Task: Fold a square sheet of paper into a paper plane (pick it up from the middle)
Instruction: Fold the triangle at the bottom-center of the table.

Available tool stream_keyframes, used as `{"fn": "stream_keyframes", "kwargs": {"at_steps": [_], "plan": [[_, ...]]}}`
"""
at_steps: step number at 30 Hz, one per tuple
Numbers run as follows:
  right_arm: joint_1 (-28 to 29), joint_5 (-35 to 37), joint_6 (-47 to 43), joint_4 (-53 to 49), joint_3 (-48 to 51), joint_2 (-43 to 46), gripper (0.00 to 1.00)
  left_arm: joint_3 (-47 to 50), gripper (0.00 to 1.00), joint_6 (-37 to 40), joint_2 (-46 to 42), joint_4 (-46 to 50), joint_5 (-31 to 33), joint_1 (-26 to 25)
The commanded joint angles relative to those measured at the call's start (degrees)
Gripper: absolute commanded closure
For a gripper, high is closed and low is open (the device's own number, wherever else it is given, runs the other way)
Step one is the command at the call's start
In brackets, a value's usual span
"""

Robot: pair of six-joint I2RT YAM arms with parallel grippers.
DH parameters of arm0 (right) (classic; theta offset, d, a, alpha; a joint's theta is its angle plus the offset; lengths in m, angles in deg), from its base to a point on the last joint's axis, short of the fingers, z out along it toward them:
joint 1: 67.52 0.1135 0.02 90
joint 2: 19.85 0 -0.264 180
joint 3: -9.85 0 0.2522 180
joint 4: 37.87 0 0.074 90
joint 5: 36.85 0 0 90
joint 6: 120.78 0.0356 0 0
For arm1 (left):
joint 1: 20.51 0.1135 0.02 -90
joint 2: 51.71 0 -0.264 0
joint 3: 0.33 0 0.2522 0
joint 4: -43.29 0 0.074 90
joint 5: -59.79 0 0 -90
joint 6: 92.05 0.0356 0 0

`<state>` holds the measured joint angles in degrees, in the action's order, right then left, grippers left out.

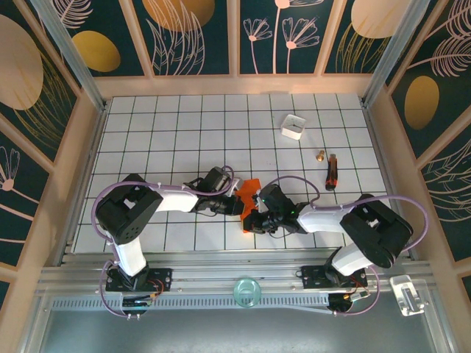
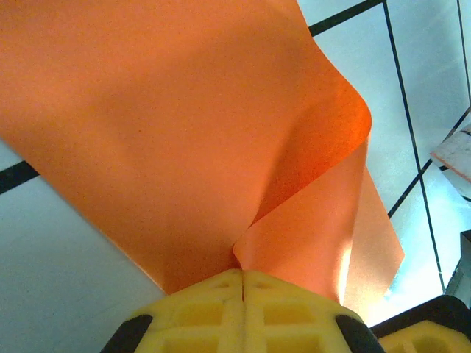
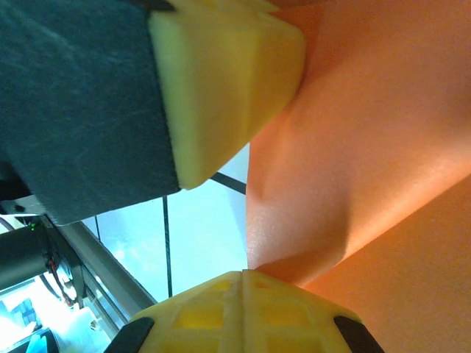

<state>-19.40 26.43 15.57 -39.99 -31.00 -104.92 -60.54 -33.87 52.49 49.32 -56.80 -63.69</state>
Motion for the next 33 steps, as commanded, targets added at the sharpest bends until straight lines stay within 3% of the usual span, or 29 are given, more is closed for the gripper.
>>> {"fn": "stream_keyframes", "kwargs": {"at_steps": [1, 14, 26, 33], "plan": [[0.49, 1.32, -1.61, -0.93, 0.21, -1.35, 0.97, 2.77, 1.00, 0.47, 6.36, 7.46, 10.94, 0.11], [0.92, 1.19, -0.72, 0.23, 3.94, -2.09, 0.98, 2.51, 1.00, 0.75, 7.22, 7.81, 11.73, 0.12], [5.25, 0.14, 1.04, -1.74, 6.55, 0.66, 1.00, 2.69, 1.00, 0.90, 7.67, 8.25, 12.66, 0.18], [1.37, -2.45, 0.28, -1.55, 2.66, 5.16, 1.00, 3.03, 1.00, 0.97, 7.77, 7.93, 12.22, 0.17]]}}
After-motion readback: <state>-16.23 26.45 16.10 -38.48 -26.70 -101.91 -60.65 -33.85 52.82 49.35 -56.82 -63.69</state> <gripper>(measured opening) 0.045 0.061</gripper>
